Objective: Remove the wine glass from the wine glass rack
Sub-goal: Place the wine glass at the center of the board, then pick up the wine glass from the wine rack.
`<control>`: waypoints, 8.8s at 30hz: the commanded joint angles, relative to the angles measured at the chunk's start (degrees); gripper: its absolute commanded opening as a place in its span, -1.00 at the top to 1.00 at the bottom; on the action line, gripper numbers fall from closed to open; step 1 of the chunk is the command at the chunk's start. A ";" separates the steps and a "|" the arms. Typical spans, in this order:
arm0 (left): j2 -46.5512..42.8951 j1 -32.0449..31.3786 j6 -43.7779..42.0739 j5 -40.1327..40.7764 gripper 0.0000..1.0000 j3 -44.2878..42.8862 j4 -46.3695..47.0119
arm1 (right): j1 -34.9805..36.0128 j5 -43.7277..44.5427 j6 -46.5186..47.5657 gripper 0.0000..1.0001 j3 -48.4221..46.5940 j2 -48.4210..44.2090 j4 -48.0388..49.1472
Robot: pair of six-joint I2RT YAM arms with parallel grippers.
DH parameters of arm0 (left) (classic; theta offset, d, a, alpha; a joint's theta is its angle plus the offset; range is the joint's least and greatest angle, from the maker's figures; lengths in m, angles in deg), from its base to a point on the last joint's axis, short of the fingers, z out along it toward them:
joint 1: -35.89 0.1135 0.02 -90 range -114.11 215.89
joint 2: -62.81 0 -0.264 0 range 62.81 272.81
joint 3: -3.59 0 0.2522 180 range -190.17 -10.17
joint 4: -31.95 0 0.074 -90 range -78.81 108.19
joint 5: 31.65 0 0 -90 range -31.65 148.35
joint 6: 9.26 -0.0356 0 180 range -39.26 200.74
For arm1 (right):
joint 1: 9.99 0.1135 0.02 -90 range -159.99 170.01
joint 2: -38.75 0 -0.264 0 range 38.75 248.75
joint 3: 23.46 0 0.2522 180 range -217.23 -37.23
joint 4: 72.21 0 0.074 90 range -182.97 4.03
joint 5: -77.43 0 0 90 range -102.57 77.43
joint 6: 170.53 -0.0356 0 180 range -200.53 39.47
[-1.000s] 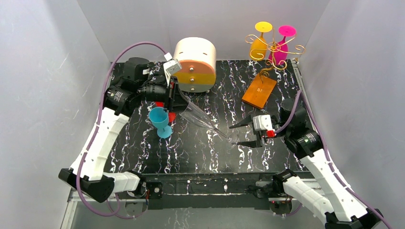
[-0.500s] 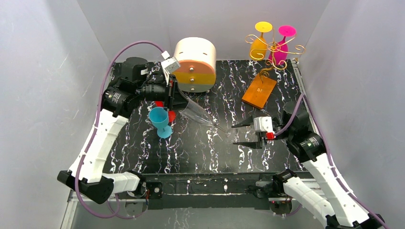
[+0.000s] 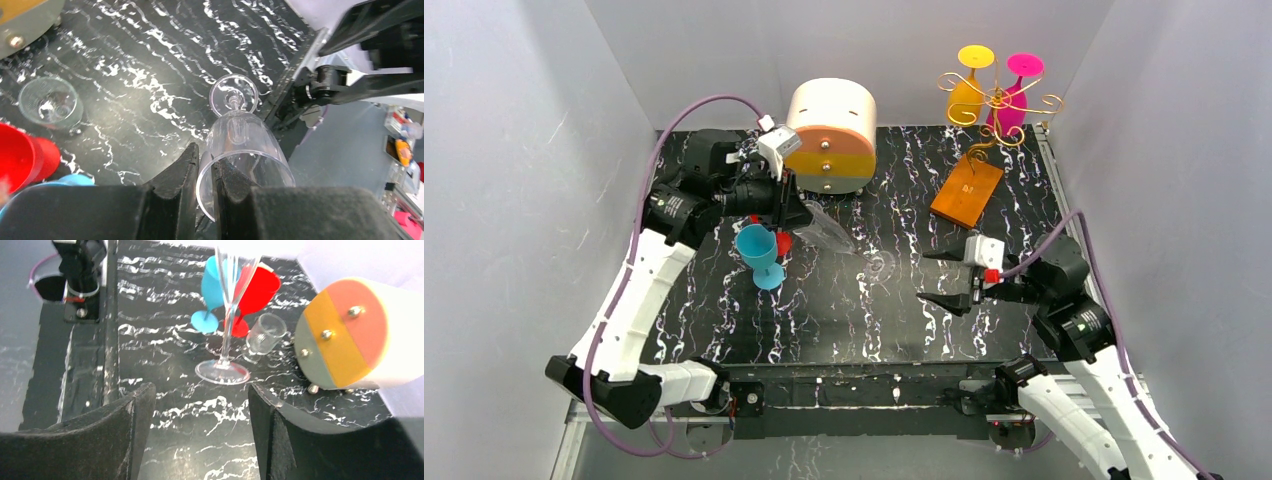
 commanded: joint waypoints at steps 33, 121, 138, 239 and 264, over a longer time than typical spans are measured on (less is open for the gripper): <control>11.53 -7.37 10.27 48.79 1.00 10.11 2.36 | -0.18 41.99 -52.13 -0.78 -17.78 11.66 4.62; -1.57 -7.28 14.64 32.29 -0.85 1.66 6.79 | -29.29 57.84 -39.92 -0.75 -86.99 70.93 -20.93; -1.35 -7.28 13.88 32.72 -0.92 2.37 7.34 | -29.31 38.52 -39.92 -0.77 -73.31 57.82 -26.46; 0.41 -7.28 13.74 30.67 -0.97 -0.17 6.76 | -25.51 39.78 -40.99 -0.84 -60.52 44.54 -33.71; -0.38 -7.28 14.73 29.71 -0.97 0.75 8.13 | -29.00 47.50 -54.11 -0.40 -91.90 75.08 -15.53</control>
